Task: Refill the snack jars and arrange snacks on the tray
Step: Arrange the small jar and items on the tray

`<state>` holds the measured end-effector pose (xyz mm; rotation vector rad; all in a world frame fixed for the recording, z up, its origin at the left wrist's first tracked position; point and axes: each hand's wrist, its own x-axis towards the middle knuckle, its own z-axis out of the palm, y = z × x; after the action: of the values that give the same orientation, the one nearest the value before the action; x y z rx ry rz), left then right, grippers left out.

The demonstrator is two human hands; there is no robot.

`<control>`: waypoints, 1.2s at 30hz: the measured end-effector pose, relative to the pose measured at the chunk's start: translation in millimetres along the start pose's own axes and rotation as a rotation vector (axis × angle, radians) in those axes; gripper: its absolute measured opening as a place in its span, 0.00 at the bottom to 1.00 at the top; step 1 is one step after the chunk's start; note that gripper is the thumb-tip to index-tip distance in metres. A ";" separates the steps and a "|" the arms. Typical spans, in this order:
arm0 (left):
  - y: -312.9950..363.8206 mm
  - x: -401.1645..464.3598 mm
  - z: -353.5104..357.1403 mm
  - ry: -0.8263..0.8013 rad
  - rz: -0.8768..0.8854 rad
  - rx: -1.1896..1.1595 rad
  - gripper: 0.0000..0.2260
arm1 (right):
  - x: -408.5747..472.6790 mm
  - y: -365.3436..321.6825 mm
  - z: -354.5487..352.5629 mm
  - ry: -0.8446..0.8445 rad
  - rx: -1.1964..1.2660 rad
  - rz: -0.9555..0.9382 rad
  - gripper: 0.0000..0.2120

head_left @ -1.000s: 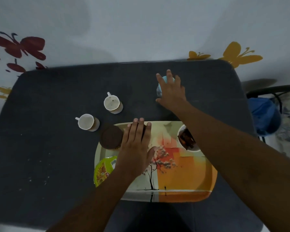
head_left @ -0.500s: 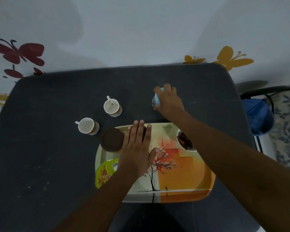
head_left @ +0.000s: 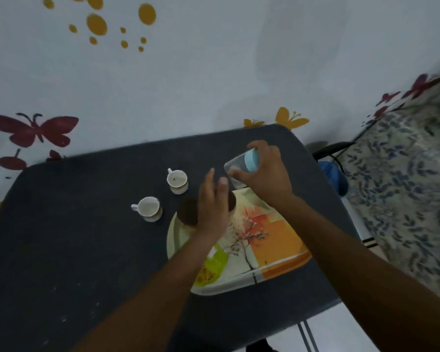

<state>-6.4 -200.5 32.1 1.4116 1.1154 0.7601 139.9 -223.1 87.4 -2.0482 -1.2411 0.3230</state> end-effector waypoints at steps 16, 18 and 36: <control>-9.6 -104.9 -195.9 -0.030 -0.466 -0.403 0.30 | -125.9 -135.0 93.7 -0.763 0.331 0.140 0.18; -16.3 -116.7 -211.1 -0.091 -0.516 -0.444 0.32 | -134.8 -137.0 101.0 -0.806 0.285 0.013 0.18; -84.2 -114.3 -286.2 0.098 -0.609 -0.379 0.18 | -139.8 -130.0 162.2 -0.721 0.103 0.010 0.29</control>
<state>-325.3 -208.2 13.6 0.6655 1.3058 0.5584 -105.9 -232.9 39.8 -1.9019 -1.5751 1.1793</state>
